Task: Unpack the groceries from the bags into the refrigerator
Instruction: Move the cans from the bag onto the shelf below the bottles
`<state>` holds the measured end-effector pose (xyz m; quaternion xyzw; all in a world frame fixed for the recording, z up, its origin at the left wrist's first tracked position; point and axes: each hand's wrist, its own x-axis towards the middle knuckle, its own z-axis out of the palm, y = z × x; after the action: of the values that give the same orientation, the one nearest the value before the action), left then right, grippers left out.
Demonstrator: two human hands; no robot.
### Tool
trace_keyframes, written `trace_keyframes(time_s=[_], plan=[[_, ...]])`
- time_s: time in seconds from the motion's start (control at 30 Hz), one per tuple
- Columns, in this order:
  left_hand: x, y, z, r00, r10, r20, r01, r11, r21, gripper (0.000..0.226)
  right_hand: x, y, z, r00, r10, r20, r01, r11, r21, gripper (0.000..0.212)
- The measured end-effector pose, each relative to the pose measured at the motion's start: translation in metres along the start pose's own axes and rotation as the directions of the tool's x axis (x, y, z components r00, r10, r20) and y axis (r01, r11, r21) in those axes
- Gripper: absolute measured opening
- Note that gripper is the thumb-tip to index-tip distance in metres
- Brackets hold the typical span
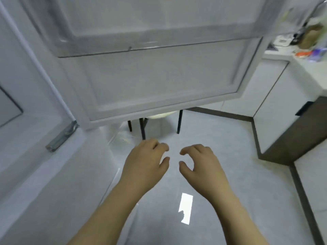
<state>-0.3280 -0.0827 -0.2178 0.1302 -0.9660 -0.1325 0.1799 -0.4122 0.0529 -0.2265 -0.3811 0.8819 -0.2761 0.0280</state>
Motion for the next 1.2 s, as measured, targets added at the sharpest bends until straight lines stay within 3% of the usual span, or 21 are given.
trace_keyframes(time_s=[0.3,0.4,0.73,1.2], plan=[[0.038,0.164,0.095,0.954,0.269,0.129,-0.254,0.959,-0.126,0.027,-0.085,0.144,-0.077,0.950,0.306,-0.062,-0.310,0.949,-0.065,0.030],[0.048,0.231,0.124,0.881,0.440,0.173,-0.406,0.892,-0.199,0.031,-0.126,0.189,-0.109,0.882,0.454,-0.130,-0.464,0.883,-0.067,0.031],[0.067,0.409,0.205,0.545,0.792,0.277,-0.713,0.611,-0.345,0.034,-0.241,0.289,-0.180,0.532,0.776,-0.338,-0.814,0.579,0.048,0.031],[0.115,0.644,0.291,0.099,0.976,0.195,-0.863,0.182,-0.471,0.040,-0.312,0.420,-0.291,0.045,0.861,-0.506,-0.955,0.186,0.232,0.035]])
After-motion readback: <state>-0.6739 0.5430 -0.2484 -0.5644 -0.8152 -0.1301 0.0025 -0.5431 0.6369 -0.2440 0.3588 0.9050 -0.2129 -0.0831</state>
